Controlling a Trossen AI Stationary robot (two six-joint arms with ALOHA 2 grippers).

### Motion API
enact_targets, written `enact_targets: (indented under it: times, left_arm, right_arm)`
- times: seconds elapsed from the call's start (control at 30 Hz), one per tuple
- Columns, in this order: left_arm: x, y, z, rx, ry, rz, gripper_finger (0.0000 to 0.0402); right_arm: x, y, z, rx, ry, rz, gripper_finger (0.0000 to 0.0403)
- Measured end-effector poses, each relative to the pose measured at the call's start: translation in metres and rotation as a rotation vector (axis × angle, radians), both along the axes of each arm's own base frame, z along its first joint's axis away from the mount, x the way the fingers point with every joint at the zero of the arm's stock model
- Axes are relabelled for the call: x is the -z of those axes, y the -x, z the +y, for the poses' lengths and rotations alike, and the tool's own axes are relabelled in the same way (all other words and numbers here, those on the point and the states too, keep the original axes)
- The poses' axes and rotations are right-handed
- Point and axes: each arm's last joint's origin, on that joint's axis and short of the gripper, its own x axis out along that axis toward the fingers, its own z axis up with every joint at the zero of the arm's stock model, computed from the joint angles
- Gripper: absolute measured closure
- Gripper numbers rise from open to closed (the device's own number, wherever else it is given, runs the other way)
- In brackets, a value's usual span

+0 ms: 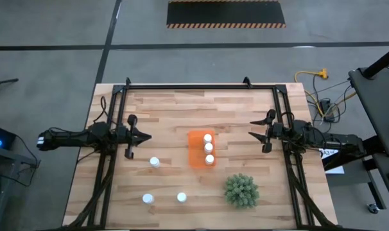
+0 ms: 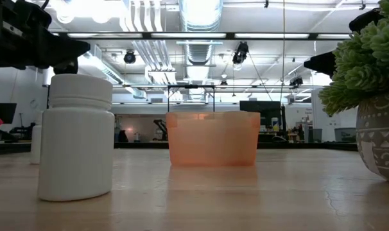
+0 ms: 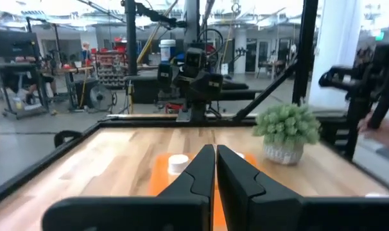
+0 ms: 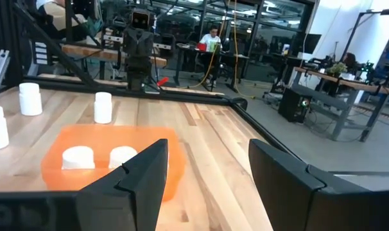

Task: Pick and place pill bottles into a basket
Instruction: Put the white pill bottle into the orange bin

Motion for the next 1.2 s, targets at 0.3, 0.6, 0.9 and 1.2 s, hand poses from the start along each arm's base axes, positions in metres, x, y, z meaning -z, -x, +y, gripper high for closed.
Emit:
enact_targets:
  times: [0.3,0.6,0.9,1.2]
  left_arm:
    - [-0.018,0.002,0.0,0.033,0.252,-0.191,0.0402]
    - [-0.038,0.003,0.003,-0.037,0.258,-0.401,0.0401]
    - [-0.055,0.006,0.008,-0.199,0.328,-0.628,0.0401]
    - [-0.079,0.0,0.01,-0.277,0.26,-0.687,0.0401]
  right_arm:
    - [0.0,0.0,0.0,0.0,0.0,-0.001,0.0197]
    - [0.0,0.0,0.0,0.0,0.008,0.001,0.0197]
    - [0.0,0.0,0.0,0.0,0.01,0.001,0.0197]
    - [0.0,0.0,0.0,0.0,0.009,0.0,0.0197]
